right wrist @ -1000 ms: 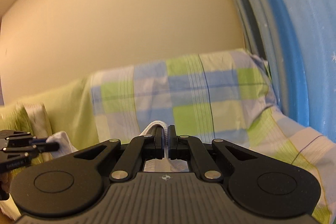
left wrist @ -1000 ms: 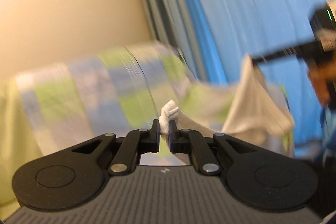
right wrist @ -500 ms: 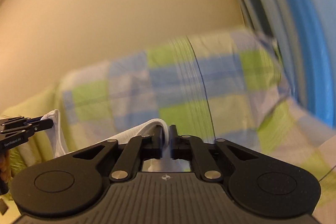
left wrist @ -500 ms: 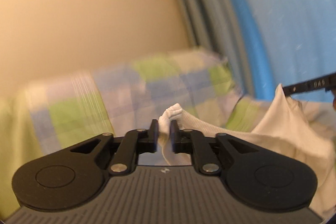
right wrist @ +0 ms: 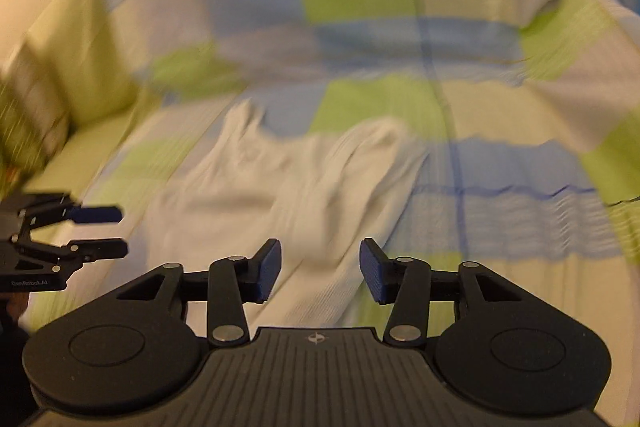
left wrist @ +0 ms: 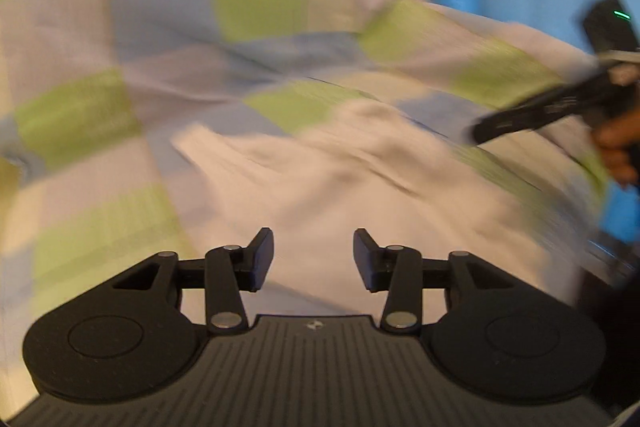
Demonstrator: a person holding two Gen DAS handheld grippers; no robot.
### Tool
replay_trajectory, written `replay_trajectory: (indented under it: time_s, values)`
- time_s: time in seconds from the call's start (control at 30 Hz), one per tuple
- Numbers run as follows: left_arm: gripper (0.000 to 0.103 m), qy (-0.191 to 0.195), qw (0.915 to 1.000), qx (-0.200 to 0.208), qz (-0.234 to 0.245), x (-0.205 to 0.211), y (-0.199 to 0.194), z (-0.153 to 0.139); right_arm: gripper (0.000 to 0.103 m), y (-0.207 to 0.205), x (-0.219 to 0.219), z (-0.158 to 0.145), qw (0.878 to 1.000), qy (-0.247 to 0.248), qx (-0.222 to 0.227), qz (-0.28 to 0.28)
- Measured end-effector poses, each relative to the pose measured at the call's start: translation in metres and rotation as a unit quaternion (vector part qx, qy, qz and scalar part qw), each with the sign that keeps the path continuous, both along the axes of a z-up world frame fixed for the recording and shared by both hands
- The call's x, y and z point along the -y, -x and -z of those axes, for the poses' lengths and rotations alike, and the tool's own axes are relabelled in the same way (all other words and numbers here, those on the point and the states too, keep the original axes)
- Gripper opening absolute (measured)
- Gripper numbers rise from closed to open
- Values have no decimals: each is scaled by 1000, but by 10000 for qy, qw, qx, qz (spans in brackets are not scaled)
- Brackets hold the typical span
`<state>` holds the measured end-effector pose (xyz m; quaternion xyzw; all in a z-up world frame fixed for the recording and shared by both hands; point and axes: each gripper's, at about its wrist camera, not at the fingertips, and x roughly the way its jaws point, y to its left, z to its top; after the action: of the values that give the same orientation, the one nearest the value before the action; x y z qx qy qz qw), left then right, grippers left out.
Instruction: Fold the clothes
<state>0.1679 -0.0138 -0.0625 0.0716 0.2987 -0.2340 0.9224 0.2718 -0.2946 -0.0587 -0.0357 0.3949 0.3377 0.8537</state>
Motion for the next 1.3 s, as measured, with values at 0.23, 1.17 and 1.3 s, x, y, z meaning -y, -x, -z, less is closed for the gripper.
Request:
replay_trajectory:
  time_s: [0.23, 1.17, 1.3]
  values:
    - [63, -950, 9855, 259, 1380, 76, 80, 32, 4, 13, -17, 16, 9952, 904, 365, -44]
    - [2, -2254, 9573, 831, 1606, 26, 110, -32, 4, 88, 95, -39, 9850, 58, -108, 1720]
    - [2, -2333, 9525, 450, 1903, 20, 141, -26, 4, 124, 83, -31, 9875, 394, -284, 1498]
